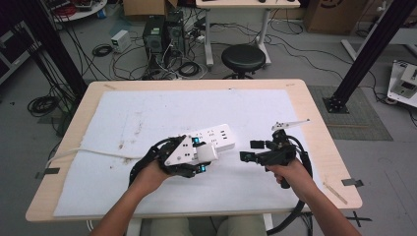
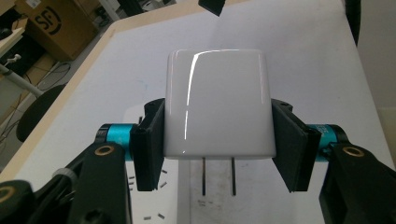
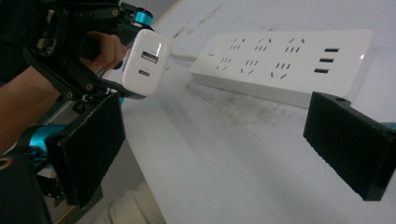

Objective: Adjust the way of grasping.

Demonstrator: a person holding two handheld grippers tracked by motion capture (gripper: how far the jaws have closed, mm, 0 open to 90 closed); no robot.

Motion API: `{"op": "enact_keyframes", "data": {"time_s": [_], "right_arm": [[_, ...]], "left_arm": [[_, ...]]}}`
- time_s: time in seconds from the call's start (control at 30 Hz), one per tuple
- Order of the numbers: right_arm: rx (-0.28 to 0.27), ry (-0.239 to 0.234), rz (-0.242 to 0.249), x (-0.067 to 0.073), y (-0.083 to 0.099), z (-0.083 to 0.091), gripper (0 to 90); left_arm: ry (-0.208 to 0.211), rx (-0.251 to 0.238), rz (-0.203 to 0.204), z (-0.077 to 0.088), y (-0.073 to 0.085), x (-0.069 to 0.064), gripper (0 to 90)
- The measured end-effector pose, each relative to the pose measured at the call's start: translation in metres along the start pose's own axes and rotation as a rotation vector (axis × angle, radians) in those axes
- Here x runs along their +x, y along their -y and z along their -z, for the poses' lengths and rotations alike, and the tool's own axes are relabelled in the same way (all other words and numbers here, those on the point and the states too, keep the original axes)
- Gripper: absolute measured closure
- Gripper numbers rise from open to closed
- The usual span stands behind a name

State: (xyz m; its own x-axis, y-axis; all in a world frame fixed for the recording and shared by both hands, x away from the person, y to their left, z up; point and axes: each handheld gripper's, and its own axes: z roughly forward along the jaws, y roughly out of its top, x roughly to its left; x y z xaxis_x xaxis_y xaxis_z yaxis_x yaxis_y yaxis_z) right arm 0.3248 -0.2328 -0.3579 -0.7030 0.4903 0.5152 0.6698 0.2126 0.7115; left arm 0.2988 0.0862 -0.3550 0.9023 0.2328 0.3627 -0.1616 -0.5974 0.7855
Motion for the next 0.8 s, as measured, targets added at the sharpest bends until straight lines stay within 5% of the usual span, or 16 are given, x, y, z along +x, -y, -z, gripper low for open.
{"op": "enact_keyframes", "data": {"time_s": [0.8], "right_arm": [[0.057, -0.1, -0.072, 0.007, -0.007, -0.021, 5.5]], "left_arm": [[0.005, 0.011, -0.087, -0.021, -0.018, -0.008, 42.5]]}}
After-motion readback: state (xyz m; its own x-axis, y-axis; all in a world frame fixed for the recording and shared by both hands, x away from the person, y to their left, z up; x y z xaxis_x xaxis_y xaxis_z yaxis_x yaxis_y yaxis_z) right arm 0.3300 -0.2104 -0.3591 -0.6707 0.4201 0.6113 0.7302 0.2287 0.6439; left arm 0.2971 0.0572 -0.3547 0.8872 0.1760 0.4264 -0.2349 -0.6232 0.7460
